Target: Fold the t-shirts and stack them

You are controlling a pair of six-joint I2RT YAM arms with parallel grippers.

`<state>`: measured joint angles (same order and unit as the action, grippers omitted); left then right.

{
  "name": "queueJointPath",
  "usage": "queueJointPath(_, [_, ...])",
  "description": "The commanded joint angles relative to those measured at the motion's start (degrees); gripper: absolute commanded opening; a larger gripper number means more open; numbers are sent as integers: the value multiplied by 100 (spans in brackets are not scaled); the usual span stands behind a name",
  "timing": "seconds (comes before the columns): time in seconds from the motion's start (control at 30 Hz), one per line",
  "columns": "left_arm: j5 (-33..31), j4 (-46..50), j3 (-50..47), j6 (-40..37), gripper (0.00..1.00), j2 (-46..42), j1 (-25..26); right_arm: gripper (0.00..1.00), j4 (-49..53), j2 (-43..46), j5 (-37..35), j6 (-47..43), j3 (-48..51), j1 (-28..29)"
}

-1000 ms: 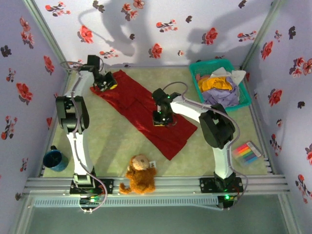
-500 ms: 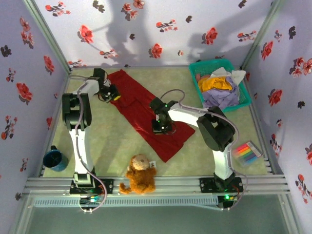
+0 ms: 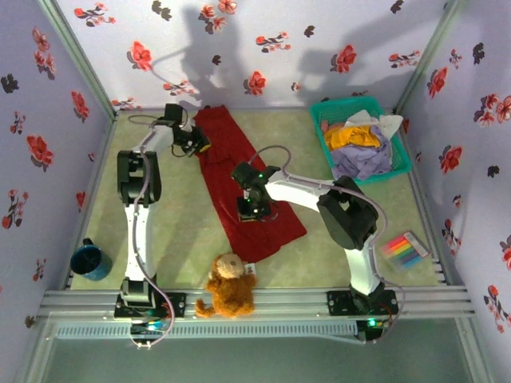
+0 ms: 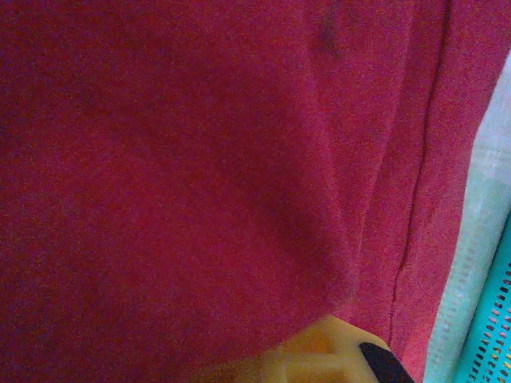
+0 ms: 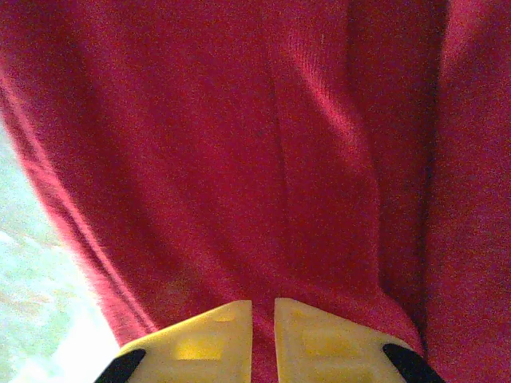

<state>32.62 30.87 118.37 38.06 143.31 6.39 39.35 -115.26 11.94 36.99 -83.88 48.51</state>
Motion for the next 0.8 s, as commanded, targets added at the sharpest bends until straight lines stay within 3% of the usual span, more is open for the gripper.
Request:
queueJointPath(0.0, [62, 149, 360, -7, 1, 9, 86, 19, 459, 518, -429, -124, -551, -227])
queueJointPath(0.13, [-19, 303, 567, -48, 1, -468, -21, 17, 312, 192, -490, -388, -1187, -661])
queueJointPath(0.2, [-108, 367, 517, -124, 7, -814, -70, 14, 251, -169, -525, -506, -1741, -875])
queueJointPath(0.37, [-107, 726, 174, -285, 13, -1697, -288, 8, 53, -1476, -416, -691, -3659, -1174])
queueJointPath(0.57, [-124, 156, -1386, -163, 16, -2679, -443, 7, -155, -3563, -81, -302, -6446, -1307])
queueJointPath(0.67, [-59, -389, -2198, 80, 16, -2957, -509, 7, -1241, -4190, 496, 402, -6806, -1371])
queueJointPath(0.77, [106, -730, -2722, 286, 16, -3118, -568, 5, -1794, -4559, 515, 824, -6832, -1340])
